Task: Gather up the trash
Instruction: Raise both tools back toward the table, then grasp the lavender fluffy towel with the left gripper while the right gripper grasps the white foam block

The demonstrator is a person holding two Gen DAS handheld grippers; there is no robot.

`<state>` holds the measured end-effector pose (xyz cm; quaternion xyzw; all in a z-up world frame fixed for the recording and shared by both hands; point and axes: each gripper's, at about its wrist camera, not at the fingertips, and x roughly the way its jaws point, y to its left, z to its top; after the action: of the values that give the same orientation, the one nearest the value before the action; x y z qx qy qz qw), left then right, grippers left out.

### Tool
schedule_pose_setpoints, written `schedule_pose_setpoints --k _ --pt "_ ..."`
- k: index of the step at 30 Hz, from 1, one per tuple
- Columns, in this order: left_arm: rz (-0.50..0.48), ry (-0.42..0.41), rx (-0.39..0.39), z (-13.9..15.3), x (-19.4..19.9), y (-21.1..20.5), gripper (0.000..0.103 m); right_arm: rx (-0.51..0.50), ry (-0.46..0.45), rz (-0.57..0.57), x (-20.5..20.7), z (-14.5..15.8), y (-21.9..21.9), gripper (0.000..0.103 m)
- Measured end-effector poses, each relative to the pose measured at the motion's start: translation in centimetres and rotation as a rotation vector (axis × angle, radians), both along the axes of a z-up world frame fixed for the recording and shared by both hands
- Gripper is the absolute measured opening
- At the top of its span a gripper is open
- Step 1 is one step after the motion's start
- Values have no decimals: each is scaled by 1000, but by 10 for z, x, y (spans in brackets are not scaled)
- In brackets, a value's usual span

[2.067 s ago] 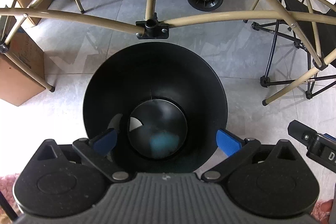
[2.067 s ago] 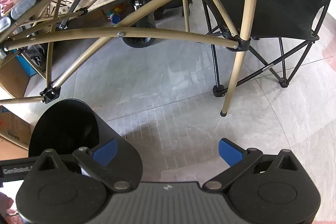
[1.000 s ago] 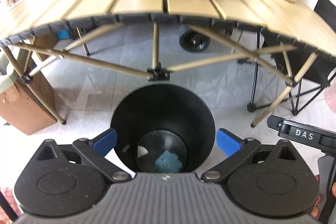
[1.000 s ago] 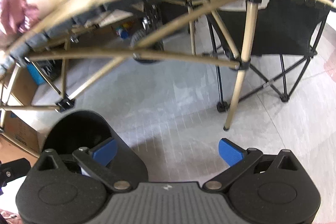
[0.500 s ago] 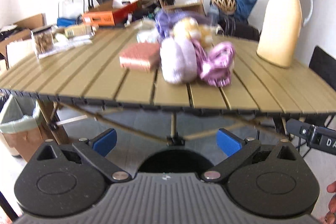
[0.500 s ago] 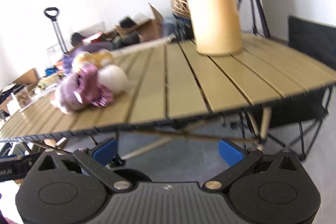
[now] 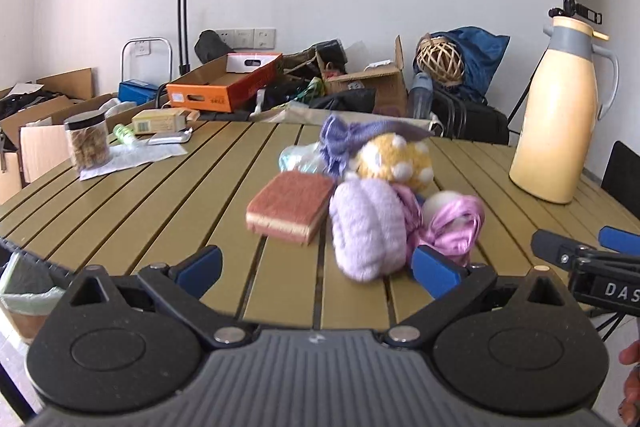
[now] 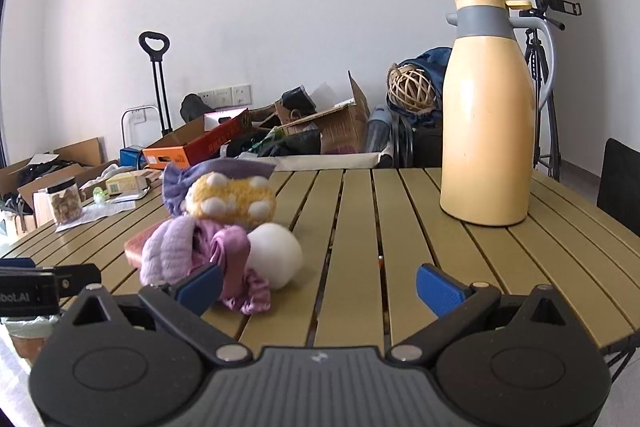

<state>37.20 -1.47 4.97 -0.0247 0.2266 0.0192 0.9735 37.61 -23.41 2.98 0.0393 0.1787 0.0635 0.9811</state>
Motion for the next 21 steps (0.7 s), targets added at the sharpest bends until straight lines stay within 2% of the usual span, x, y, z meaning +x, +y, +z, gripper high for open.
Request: schedule_pose_setpoints --k 9,15,17,18,21 --pt "3 51 -16 -9 55 -9 103 22 -12 -35 48 -1 -5 103" --pt "-5 95 -86 -20 83 -11 103 60 -4 -49 71 -8 -8 103" --pt "-1 87 -94 -22 87 -14 102 75 2 -52 76 -11 -6 103" --pt "1 79 -92 -22 88 -15 101 78 2 -51 78 -12 -4 103" --pt "-9 84 -98 -24 92 -17 84 74 4 -57 82 -15 0 103"
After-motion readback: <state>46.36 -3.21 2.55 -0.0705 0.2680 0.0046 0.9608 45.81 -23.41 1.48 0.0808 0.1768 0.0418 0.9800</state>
